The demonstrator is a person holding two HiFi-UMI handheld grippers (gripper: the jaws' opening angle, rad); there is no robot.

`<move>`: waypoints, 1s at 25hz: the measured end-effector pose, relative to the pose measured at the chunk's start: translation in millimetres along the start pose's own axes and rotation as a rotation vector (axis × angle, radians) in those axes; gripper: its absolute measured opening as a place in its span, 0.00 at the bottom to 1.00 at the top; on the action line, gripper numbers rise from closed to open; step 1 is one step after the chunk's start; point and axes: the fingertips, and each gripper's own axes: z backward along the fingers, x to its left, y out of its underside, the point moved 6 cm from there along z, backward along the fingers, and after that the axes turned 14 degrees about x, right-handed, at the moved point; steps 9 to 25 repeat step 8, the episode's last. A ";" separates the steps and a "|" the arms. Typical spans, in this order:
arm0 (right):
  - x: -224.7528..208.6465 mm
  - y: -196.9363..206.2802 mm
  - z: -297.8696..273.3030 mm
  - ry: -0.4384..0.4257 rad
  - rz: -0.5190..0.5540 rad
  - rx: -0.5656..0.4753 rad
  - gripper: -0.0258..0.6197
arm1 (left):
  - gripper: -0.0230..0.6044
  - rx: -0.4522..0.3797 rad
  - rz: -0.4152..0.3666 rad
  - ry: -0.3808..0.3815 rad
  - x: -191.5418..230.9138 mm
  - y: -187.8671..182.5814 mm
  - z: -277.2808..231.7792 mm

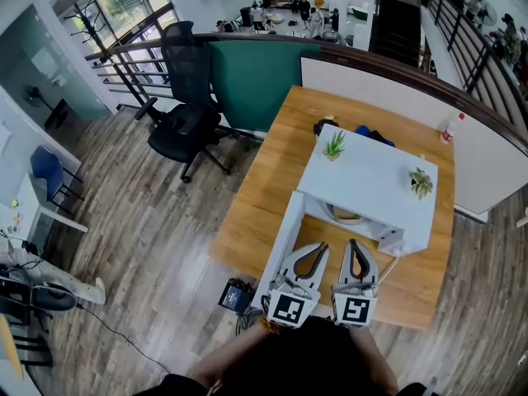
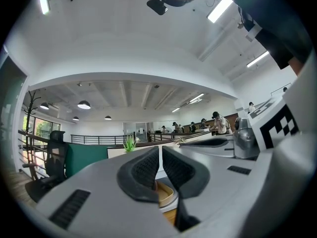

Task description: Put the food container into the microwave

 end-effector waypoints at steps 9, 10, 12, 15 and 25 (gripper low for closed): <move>-3.4 20.0 -6.2 0.001 0.007 0.050 0.05 | 0.10 0.019 0.004 0.008 -4.6 5.4 1.4; -3.4 20.0 -6.2 0.001 0.007 0.050 0.05 | 0.10 0.019 0.004 0.008 -4.6 5.4 1.4; -3.4 20.0 -6.2 0.001 0.007 0.050 0.05 | 0.10 0.019 0.004 0.008 -4.6 5.4 1.4; -3.4 20.0 -6.2 0.001 0.007 0.050 0.05 | 0.10 0.019 0.004 0.008 -4.6 5.4 1.4; -3.4 20.0 -6.2 0.001 0.007 0.050 0.05 | 0.10 0.019 0.004 0.008 -4.6 5.4 1.4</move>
